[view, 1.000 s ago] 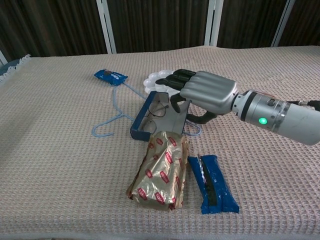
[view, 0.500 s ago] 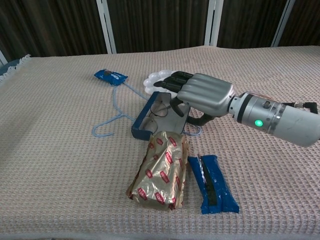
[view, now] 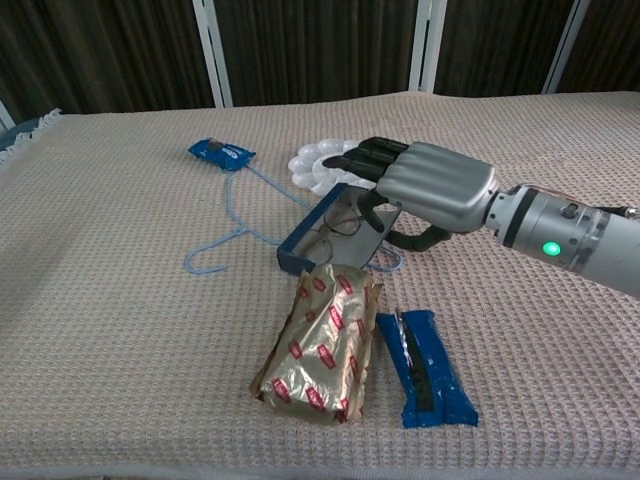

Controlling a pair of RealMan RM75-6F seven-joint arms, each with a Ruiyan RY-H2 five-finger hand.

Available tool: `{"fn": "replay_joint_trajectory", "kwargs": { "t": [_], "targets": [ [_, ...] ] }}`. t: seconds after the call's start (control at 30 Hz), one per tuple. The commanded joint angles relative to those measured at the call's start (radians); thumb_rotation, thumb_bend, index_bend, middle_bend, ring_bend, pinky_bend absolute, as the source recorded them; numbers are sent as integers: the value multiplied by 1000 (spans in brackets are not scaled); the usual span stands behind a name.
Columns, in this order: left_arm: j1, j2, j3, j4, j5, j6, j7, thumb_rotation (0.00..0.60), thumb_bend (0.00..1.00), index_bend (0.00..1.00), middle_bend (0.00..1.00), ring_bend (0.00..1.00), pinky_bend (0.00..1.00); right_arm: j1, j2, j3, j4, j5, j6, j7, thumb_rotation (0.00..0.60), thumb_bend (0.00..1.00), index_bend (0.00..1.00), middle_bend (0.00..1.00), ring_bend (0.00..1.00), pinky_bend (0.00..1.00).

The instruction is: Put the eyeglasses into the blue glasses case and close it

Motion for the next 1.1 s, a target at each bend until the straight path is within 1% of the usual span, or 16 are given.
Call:
{"fn": "replay_joint_trajectory", "kwargs": {
  "t": [0.03, 0.2, 0.37, 0.63, 0.87, 1.1],
  "targets": [
    [1, 0, 1, 1, 2, 2, -2, 600, 427, 0, 0, 45, 170, -40, 37, -28, -37, -19, 38, -7, 600, 553, 797, 95, 0, 0],
    [3, 1, 2, -3, 8, 5, -2, 600, 427, 0, 0, 46, 170, -111, 102, -69, -103, -43, 95, -26, 600, 553, 798, 98, 0, 0],
    [3, 0, 6, -3, 14, 6, 2, 600, 427, 0, 0, 46, 170, -173, 159, -94, -156, -50, 125, -50, 600, 553, 798, 103, 0, 0],
    [5, -3, 7, -4, 17, 9, 9, 600, 427, 0, 0, 46, 170, -233, 217, -102, -179, -39, 124, -36, 600, 553, 799, 108, 0, 0],
    [2, -7, 4, -5, 11, 4, 18, 600, 427, 0, 0, 46, 170, -273, 262, -103, -191, -50, 178, -24, 600, 553, 799, 107, 0, 0],
    [-1, -9, 4, -8, 9, -2, 26, 600, 427, 0, 0, 47, 170, -270, 289, -91, -220, -63, 194, -28, 600, 553, 799, 107, 0, 0]
  ]
}}
